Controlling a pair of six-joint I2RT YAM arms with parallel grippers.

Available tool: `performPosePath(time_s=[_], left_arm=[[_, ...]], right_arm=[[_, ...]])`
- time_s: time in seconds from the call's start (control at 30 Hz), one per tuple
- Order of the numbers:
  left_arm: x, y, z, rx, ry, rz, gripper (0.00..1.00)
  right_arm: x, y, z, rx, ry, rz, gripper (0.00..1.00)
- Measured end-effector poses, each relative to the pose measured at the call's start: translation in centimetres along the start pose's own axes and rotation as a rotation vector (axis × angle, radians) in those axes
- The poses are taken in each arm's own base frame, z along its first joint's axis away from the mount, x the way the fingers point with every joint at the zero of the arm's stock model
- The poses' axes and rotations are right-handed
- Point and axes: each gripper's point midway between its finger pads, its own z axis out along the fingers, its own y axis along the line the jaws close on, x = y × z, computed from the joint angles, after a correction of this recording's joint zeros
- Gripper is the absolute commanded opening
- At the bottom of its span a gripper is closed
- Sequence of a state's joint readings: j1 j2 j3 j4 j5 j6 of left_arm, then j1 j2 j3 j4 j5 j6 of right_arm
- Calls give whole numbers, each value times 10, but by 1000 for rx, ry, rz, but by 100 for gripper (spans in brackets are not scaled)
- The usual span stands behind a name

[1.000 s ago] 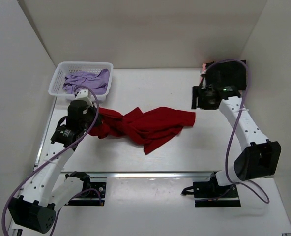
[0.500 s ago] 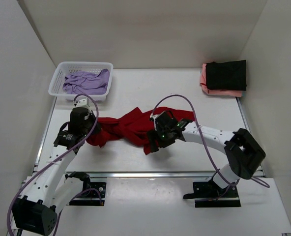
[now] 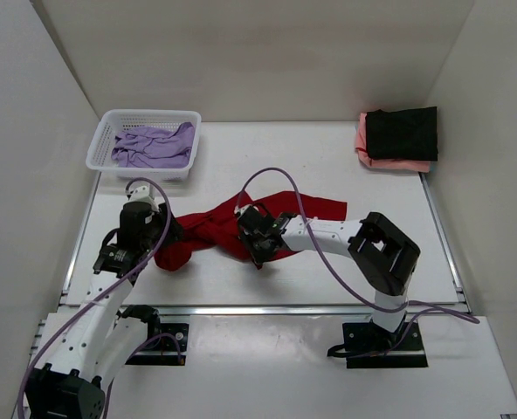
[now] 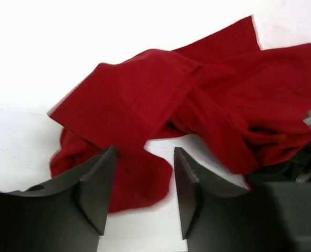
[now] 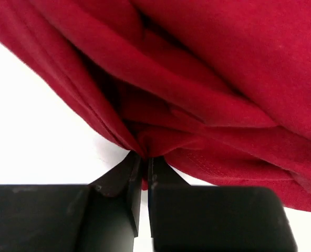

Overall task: Fold and stack the t-shirts
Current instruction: Flatten out the tshirt

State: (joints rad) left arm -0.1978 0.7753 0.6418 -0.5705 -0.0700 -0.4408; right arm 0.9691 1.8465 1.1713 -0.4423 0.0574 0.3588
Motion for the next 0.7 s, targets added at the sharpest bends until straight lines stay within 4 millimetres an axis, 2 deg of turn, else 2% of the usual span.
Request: performPosePath(time_s=[0.03,0.17,0.33,0.43,0.53,0.7], left_arm=[[-1,-1,-1,8,-4,0,66],[-6,-9,-2,53,-21,17,66],[-5,-14,1,88,-32,21,61],[7,-6,5,68,-6,16,61],[18,4,7,20,33,20,63],[23,19,6,-53,45,17,64]], right_arm=[[0,-1,0,1,4,11,0],[11,-13,-6,1,16,40,0],[48,-60,-29,37,91,140,0],[59,-79,-36,65,126,178,0],[65,-89,-40,63,149,189,0],[69,-101,-43,44,177,201,0]])
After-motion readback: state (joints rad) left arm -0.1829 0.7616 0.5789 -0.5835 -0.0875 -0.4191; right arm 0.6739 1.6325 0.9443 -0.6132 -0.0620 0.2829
